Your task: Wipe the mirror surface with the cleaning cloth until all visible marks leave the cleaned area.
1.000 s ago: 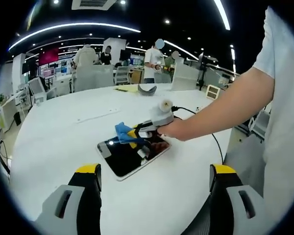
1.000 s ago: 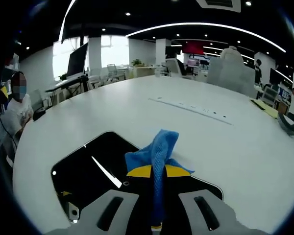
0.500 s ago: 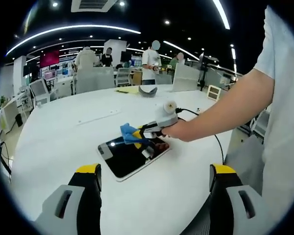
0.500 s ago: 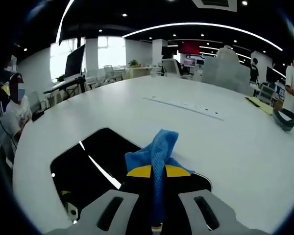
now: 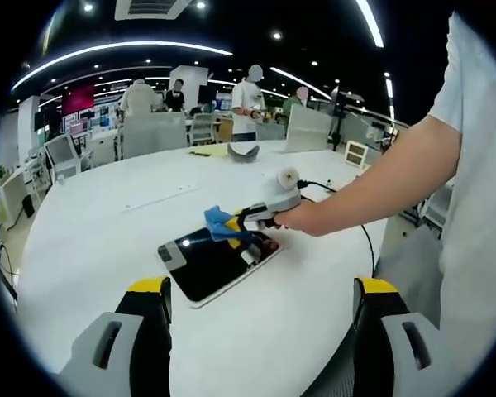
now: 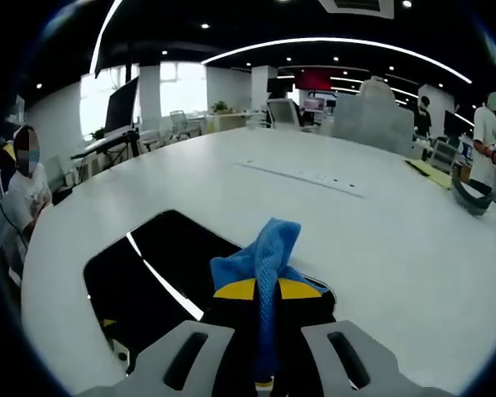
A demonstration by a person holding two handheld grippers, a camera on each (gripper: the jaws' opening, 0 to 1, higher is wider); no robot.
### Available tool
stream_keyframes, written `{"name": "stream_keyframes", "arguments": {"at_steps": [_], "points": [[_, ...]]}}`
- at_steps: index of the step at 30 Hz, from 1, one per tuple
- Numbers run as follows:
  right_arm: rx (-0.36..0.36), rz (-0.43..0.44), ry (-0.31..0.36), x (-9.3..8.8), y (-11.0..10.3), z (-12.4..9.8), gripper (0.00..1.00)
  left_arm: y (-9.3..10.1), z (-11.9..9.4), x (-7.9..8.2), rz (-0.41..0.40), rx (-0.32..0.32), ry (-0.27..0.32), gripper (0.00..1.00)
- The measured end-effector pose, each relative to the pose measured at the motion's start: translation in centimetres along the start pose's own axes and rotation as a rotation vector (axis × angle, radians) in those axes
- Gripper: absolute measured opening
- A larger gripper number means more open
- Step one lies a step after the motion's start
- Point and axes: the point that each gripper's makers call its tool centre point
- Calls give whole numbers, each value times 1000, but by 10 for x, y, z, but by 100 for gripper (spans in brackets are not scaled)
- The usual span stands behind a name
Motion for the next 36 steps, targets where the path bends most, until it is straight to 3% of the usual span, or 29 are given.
{"name": "stream_keyframes", "arguments": {"at_steps": [12, 17, 36], "points": [[-22, 26, 8, -5, 10, -8, 3, 2, 2, 3, 0, -9, 0, 91], [-34, 44, 15, -8, 15, -11, 3, 1, 2, 15, -49, -10, 44, 91], [-49, 65, 31, -9, 19, -15, 3, 1, 5, 18, -16, -12, 40, 90]]}}
Point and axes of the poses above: the point that each gripper's makers call its tool centre point, and the gripper's own axes: z roughly forward along the fingers, y roughly to its right, x roughly out of its top, and after that the axes turned 2 degrees about z, right-handed
